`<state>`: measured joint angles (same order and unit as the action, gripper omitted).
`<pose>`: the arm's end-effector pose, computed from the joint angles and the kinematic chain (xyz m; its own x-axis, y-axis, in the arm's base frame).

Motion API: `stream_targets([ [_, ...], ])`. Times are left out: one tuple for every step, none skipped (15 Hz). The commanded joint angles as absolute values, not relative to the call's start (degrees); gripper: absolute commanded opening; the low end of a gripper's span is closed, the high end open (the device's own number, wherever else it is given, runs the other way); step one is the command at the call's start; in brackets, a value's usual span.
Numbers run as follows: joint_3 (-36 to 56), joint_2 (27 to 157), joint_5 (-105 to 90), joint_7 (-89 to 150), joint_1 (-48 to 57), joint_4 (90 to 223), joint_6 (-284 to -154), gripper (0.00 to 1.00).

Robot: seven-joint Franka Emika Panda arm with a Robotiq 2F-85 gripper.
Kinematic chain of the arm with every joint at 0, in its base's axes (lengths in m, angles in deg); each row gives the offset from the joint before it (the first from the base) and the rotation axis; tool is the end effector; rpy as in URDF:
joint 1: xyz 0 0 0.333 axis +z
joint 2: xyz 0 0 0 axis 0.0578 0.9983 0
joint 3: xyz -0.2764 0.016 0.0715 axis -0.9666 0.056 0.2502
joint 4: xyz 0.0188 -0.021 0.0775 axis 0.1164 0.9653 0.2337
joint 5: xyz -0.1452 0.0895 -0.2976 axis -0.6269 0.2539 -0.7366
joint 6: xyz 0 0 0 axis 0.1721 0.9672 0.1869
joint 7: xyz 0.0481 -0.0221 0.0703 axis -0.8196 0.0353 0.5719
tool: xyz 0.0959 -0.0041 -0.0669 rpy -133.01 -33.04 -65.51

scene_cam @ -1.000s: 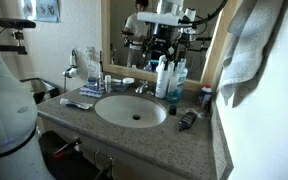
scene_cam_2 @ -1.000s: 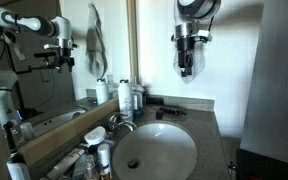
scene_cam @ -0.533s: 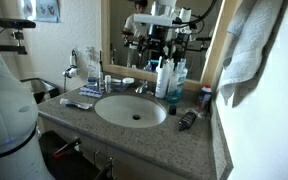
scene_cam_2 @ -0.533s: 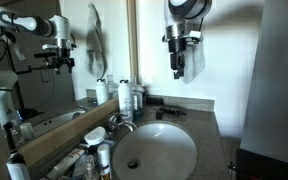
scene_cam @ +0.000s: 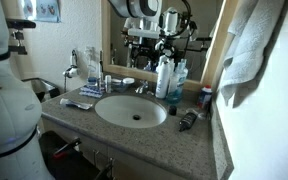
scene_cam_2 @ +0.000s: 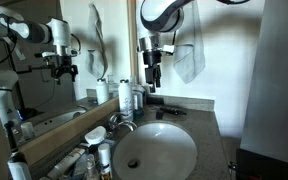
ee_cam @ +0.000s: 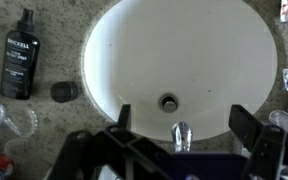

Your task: Open the faucet then close the faucet

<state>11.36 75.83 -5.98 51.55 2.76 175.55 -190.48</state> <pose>0.4995 -0.0303 0.4473 0.9664 0.2372 -0.0987 0.2386 -0.9711 0.0018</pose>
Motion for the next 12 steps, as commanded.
stream_targets([
  [11.9,82.6,-6.3,52.2,2.3,170.7,-193.6,1.0],
  [11.9,84.4,-6.2,52.4,2.2,169.7,-194.6,1.0],
  [12.1,86.3,-6.0,52.6,2.1,168.4,-195.5,1.0],
  [12.3,88.1,-5.6,53.0,2.0,167.1,-196.2,1.0],
  [12.5,89.9,-5.7,53.0,2.0,165.6,-196.6,1.0],
  [12.7,91.4,-5.6,53.2,2.0,164.3,-196.8,1.0],
  [13.0,92.7,-5.4,53.3,1.9,163.1,-197.2,1.0],
  [13.2,93.8,-5.5,53.2,1.9,161.9,-197.2,1.0],
  [13.5,95.0,-5.5,53.2,1.9,160.7,-197.2,1.0],
  [13.8,96.0,-5.7,53.1,2.0,159.6,-197.2,1.0],
  [14.1,96.9,-5.8,53.1,2.1,158.6,-197.2,1.0],
  [14.4,97.7,-5.9,53.0,2.2,157.6,-196.9,1.0],
])
